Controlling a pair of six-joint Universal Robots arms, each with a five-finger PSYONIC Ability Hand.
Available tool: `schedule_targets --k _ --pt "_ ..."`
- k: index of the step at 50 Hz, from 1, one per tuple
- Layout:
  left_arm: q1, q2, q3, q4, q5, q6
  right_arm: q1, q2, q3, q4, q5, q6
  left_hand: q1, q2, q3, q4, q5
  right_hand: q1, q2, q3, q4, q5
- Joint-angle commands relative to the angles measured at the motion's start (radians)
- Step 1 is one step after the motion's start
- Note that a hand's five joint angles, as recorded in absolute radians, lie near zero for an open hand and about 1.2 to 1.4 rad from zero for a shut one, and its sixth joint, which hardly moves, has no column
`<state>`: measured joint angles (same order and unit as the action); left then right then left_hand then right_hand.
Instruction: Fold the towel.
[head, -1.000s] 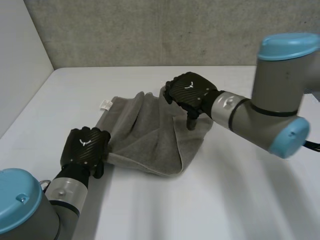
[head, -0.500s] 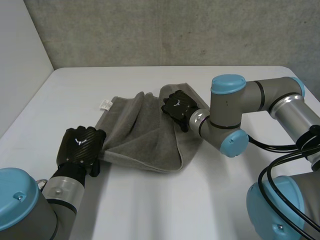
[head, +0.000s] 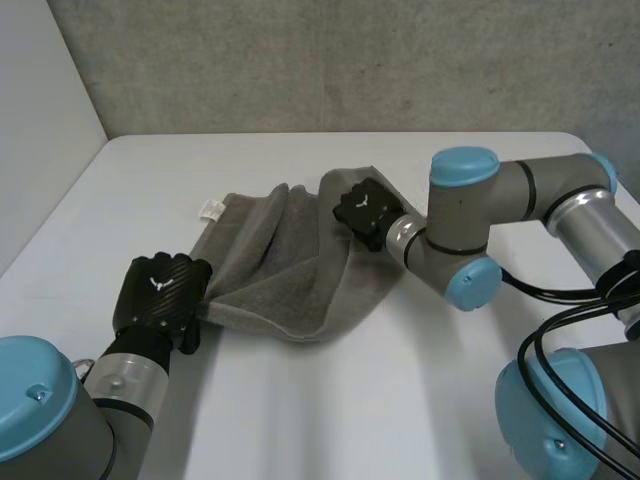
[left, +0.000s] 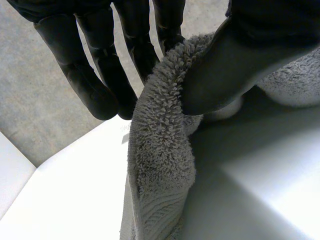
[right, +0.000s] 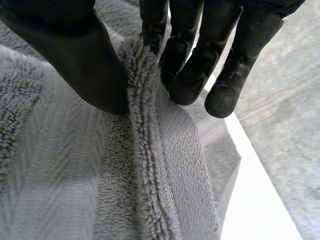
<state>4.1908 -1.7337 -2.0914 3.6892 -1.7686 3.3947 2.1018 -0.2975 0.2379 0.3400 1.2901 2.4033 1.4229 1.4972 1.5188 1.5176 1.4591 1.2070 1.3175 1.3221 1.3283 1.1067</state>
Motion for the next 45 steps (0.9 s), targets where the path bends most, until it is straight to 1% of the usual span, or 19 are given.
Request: schedule_targets --k 1,6,8,11,14,16,17,18,19,21,22,24,27,29,30,32,35,39,45 --pt "0.000 0.000 -0.001 0.000 0.000 0.000 0.000 -0.026 0.017 0.004 0.015 0.003 -0.111 -0.186 -0.207 -0.206 -0.322 0.189 0.079 0.074 0.068 0.115" --pt "0.003 0.000 -0.006 0.002 0.000 0.000 -0.019 -0.057 0.046 0.034 0.031 0.019 -0.199 -0.274 -0.295 -0.294 -0.410 0.189 0.079 0.074 0.068 0.115" --pt "0.008 0.000 -0.006 0.003 0.000 0.000 -0.057 -0.118 0.078 0.074 0.043 0.039 -0.243 -0.318 -0.339 -0.338 -0.454 0.189 0.079 0.074 0.068 0.115" --pt "0.018 -0.001 -0.006 0.003 0.000 0.000 -0.072 -0.149 0.100 0.096 0.045 0.046 -0.299 -0.374 -0.395 -0.394 -0.510 0.189 0.079 0.074 0.068 0.115" --pt "0.034 -0.006 -0.004 0.009 0.000 0.000 -0.092 -0.229 0.173 0.129 0.035 0.057 -0.334 -0.409 -0.430 -0.429 -0.545 0.189 0.079 0.074 0.068 0.115" --pt "0.046 -0.013 -0.004 0.031 0.000 0.000 -0.123 -0.363 0.320 0.149 0.018 0.062 -0.384 -0.459 -0.480 -0.479 -0.595 0.189 0.079 0.074 0.068 0.115" --pt "0.046 -0.014 -0.004 0.031 0.000 0.000 -0.123 -0.364 0.320 0.149 0.018 0.062 -0.384 -0.459 -0.480 -0.479 -0.595 0.189 0.079 0.074 0.068 0.115" --pt "0.051 -0.020 -0.004 0.044 0.000 0.002 -0.143 -0.447 0.422 0.146 0.006 0.060 -0.387 -0.462 -0.483 -0.482 -0.598 0.189 0.079 0.074 0.068 0.115" --pt "0.051 -0.020 -0.004 0.045 0.000 0.002 -0.143 -0.448 0.423 0.146 0.006 0.060 -0.387 -0.462 -0.483 -0.482 -0.598 0.189 0.079 0.074 0.068 0.115" --pt "0.069 -0.035 -0.006 0.070 0.000 0.003 -0.183 -0.587 0.610 0.123 -0.020 0.060 -0.387 -0.462 -0.483 -0.482 -0.598 0.189 0.079 0.074 0.068 0.115" --pt "0.069 -0.035 -0.006 0.071 0.000 0.003 -0.183 -0.588 0.610 0.123 -0.020 0.060 -0.387 -0.462 -0.483 -0.482 -0.598 0.189 0.079 0.074 0.068 0.115" --pt "0.089 -0.044 -0.006 0.083 0.000 0.003 -0.221 -0.714 0.813 0.058 -0.037 0.060 -0.387 -0.462 -0.483 -0.482 -0.598 0.189 0.079 0.074 0.068 0.115" --pt "0.094 -0.046 -0.006 0.084 0.003 0.002 -0.244 -0.773 0.910 0.011 -0.038 0.062 -0.396 -0.470 -0.492 -0.491 -0.607 0.189 0.079 0.074 0.068 0.115" --pt "0.101 -0.050 -0.004 0.084 0.005 0.002 -0.304 -0.879 1.084 -0.096 -0.041 0.062 -0.478 -0.552 -0.574 -0.572 -0.689 0.189 0.079 0.074 0.068 0.115" --pt "0.101 -0.050 -0.004 0.084 0.005 0.002 -0.304 -0.879 1.084 -0.096 -0.041 0.062 -0.478 -0.553 -0.574 -0.573 -0.689 0.189 0.079 0.074 0.068 0.115" --pt "0.109 -0.064 0.001 0.087 0.006 0.002 -0.348 -0.946 1.211 -0.194 -0.043 0.074 -0.575 -0.649 -0.671 -0.670 -0.786 0.189 0.079 0.074 0.068 0.115" --pt "0.110 -0.078 0.004 0.087 0.008 0.002 -0.364 -0.970 1.262 -0.237 -0.043 0.092 -0.619 -0.694 -0.715 -0.714 -0.830 0.189 0.079 0.074 0.068 0.115" --pt "0.112 -0.118 0.011 0.087 0.006 0.003 -0.419 -1.017 1.376 -0.340 -0.052 0.183 -0.707 -0.782 -0.803 -0.802 -0.918 0.189 0.079 0.074 0.068 0.115" --pt "0.126 -0.133 0.008 0.086 0.008 0.002 -0.496 -1.054 1.477 -0.420 -0.110 0.279 -0.728 -0.802 -0.824 -0.822 -0.939 0.189 0.079 0.074 0.068 0.115"
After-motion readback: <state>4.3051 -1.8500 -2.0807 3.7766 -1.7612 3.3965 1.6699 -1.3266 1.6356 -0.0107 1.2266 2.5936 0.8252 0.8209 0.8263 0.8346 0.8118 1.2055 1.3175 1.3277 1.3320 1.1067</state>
